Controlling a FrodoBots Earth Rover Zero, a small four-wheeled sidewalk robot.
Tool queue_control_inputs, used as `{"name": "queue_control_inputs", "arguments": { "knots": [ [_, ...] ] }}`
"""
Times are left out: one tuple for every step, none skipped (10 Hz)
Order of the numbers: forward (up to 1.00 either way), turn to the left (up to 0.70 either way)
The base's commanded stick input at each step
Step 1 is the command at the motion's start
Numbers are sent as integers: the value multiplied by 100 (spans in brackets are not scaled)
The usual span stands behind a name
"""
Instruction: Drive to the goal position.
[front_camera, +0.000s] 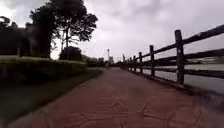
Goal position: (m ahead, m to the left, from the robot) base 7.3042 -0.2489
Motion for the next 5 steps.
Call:
{"name": "queue_control_inputs", "arguments": {
  "knots": [
    [100, 0],
    [100, 0],
    [100, 0],
    [100, 0],
    [100, 0]
  ]
}}
